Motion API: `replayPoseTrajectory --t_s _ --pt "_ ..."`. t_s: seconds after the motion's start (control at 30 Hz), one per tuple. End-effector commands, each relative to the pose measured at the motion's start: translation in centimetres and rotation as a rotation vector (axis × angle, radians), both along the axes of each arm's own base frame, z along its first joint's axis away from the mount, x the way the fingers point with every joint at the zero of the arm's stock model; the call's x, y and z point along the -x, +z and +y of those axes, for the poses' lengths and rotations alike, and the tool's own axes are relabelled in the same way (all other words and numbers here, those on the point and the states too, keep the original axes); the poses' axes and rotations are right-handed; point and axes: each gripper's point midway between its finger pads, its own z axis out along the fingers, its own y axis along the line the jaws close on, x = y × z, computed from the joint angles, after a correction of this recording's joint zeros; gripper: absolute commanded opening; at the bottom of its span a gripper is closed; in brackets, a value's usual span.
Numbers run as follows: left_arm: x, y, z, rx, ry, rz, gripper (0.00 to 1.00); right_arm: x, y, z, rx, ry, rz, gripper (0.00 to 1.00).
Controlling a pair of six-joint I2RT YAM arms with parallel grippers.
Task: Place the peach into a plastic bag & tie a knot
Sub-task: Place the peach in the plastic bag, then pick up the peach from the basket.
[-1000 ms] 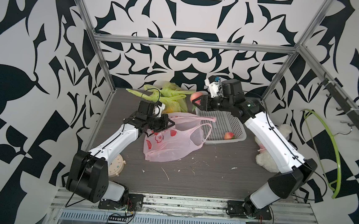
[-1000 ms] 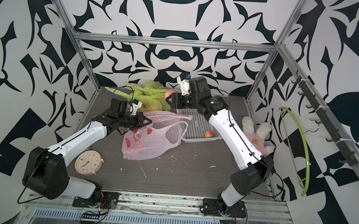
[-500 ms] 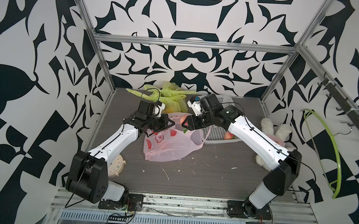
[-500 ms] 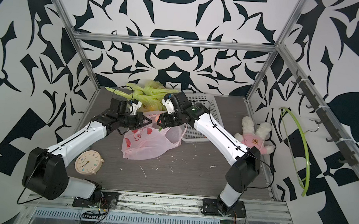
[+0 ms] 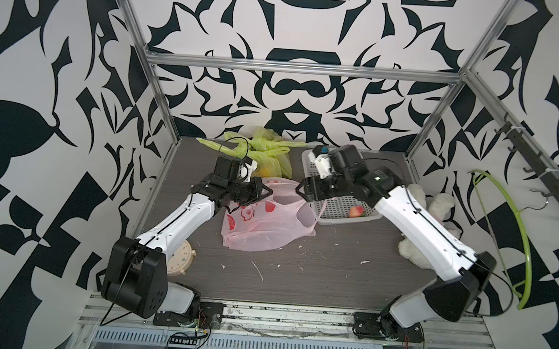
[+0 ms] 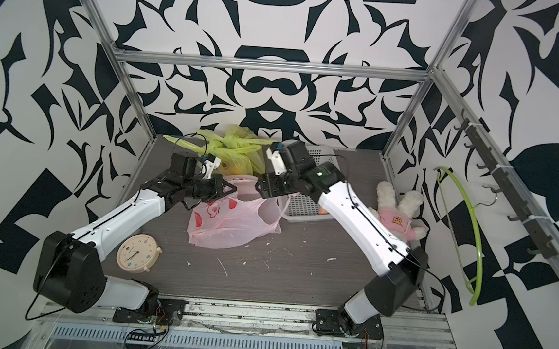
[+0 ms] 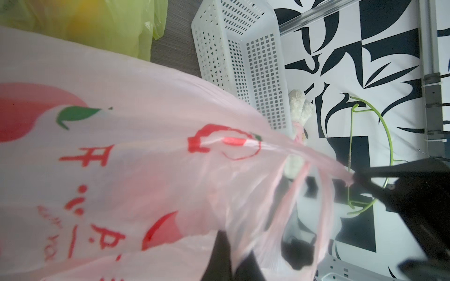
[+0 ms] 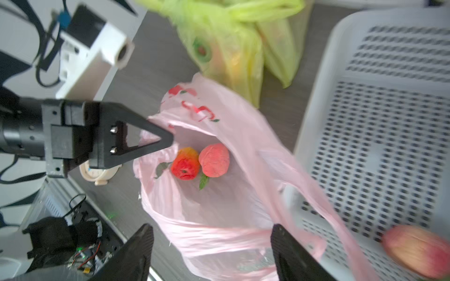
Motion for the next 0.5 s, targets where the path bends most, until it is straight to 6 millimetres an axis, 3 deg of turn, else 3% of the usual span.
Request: replayPoseTrajectory --t_s 0.0,0.03,0.13,0.3,0.47 --pt "0.3 1.4 -0.3 0.024 -0.021 -0.049 0.00 -0.3 -0.3 -9.1 0.080 -0.274 -0.002 0.76" --pt "0.3 1.4 -0.3 0.026 -0.021 -0.052 0.00 -0.3 -1.1 -11.3 0.088 -0.340 0.024 0.76" --pt "0.3 1.5 -0.5 0.039 -0.030 -0.056 0.00 0.2 -4.0 -14.9 0.159 -0.435 0.093 0.79" --pt "0.3 1.6 -0.8 0.053 -0.047 -0.057 0.00 -1.2 -9.1 -16.1 0.274 -0.464 0.182 0.80" --pt "0.9 1.5 -0.7 0.065 -0.049 -0.062 0.00 -3.4 -11.9 -16.4 0.346 -0.473 0.217 0.82"
